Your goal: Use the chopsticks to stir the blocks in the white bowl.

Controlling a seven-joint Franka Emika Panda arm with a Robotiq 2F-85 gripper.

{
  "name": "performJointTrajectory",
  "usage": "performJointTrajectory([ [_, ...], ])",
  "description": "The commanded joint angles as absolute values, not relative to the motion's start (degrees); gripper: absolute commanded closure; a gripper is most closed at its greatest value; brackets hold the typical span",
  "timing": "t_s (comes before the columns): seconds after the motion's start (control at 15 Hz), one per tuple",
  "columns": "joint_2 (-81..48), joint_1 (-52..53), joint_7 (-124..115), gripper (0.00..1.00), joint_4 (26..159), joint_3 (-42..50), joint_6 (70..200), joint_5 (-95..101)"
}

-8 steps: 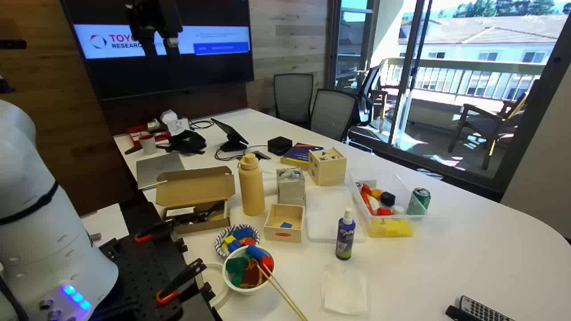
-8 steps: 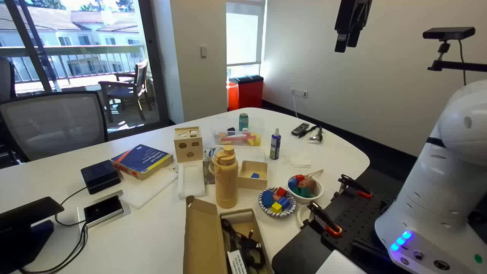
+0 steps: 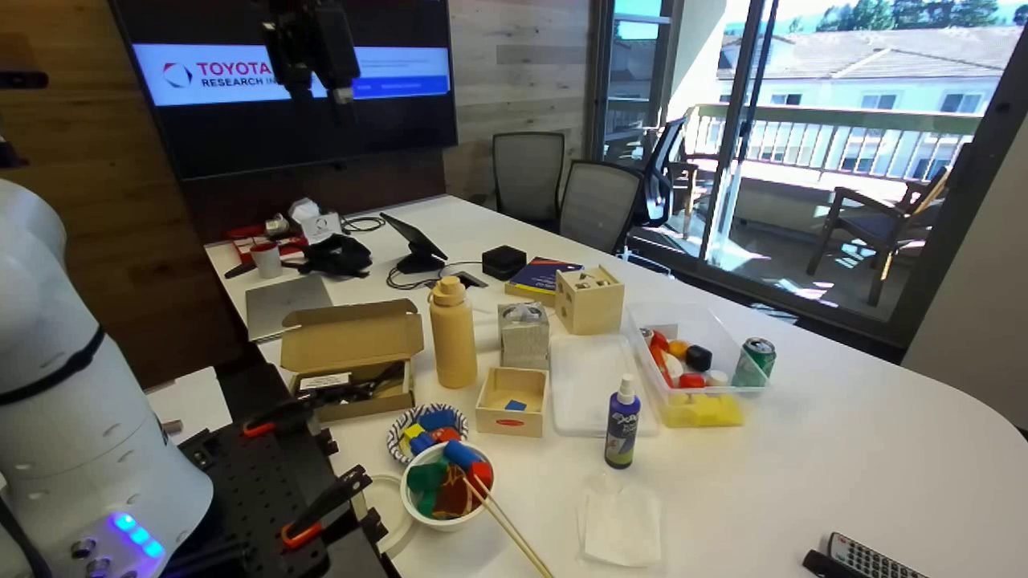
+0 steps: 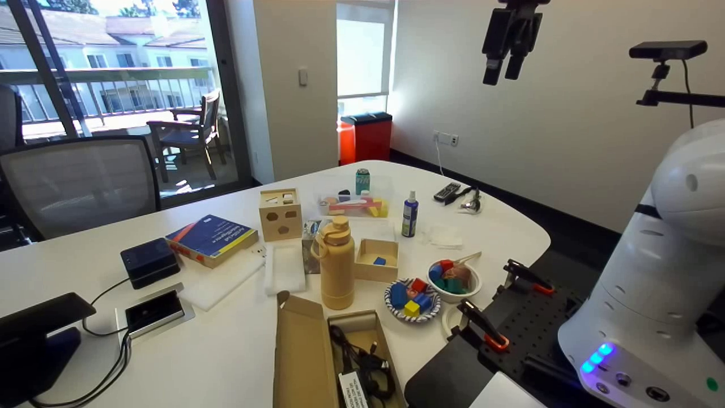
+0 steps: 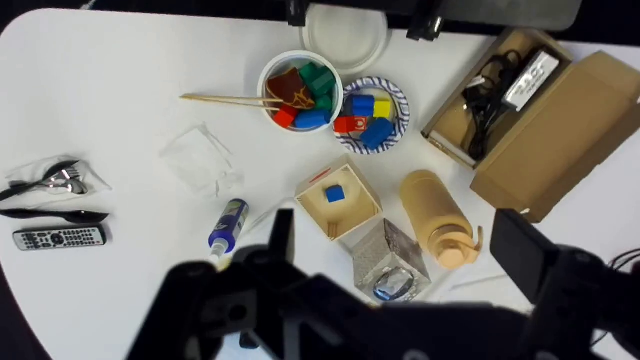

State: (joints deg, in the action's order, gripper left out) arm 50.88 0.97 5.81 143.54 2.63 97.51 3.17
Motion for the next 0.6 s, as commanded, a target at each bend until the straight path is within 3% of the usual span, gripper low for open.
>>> performJointTrajectory([
  [0.0, 40.4, -2.0, 5.5, 0.00, 143.8, 9.9, 108.1, 0.4],
  [0.53, 11.2, -4.0, 7.2, 0.00, 142.2, 21.7, 139.5, -19.8],
])
